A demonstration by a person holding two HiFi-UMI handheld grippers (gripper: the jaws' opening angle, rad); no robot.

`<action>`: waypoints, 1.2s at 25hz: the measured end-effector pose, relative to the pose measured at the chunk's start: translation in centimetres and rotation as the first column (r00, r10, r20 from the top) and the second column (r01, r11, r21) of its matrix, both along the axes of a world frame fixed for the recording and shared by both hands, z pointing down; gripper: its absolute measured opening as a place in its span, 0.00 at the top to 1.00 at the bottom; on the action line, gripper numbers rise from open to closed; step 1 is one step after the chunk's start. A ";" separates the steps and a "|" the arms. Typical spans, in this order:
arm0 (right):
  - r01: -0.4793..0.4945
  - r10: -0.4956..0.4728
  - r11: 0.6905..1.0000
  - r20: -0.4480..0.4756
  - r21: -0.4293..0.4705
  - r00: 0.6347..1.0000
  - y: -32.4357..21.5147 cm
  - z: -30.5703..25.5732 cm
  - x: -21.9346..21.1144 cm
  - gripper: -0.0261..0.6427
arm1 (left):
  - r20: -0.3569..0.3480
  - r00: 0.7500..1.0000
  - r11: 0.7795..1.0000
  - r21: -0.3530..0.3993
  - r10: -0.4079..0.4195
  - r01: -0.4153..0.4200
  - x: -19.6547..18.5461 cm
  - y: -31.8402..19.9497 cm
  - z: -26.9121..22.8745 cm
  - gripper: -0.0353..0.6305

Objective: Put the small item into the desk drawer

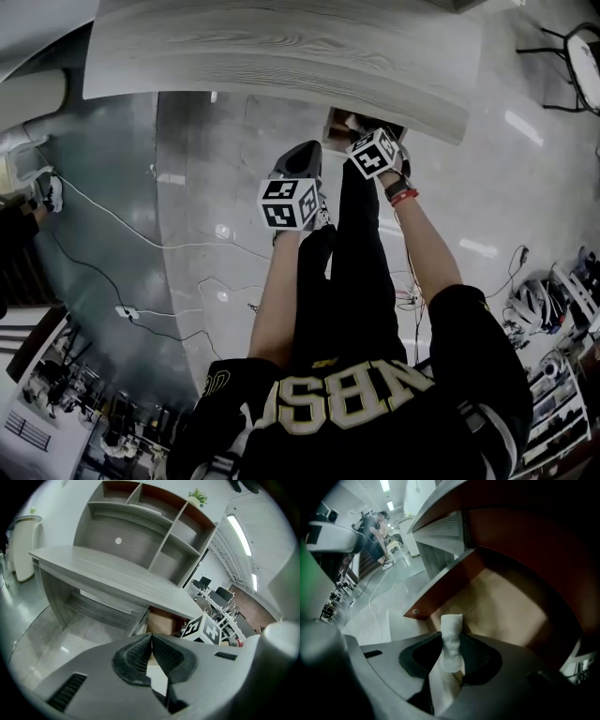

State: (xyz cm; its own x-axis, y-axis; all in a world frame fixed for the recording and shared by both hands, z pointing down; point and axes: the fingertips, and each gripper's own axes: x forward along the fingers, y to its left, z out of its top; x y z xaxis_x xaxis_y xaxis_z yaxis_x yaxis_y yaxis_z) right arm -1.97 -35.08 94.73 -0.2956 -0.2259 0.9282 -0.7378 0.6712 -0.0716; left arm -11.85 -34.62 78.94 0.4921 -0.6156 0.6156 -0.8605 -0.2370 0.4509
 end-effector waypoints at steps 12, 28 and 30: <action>-0.116 0.116 0.993 0.071 -0.006 0.991 -0.8 -0.3 -0.2 0.67 | -0.006 1.000 1.000 0.023 -0.015 0.016 -1.0 -0.1 -1.4 0.92; -0.392 0.384 0.920 0.269 -0.025 0.883 3.0 -12.1 2.6 0.69 | 0.068 0.998 0.997 0.072 -0.013 0.008 0.6 0.7 -7.0 0.92; -0.415 0.401 0.910 0.289 -0.014 0.869 3.4 -13.6 2.8 0.69 | 0.065 0.998 0.997 0.067 -0.026 0.022 0.2 1.0 -7.7 0.92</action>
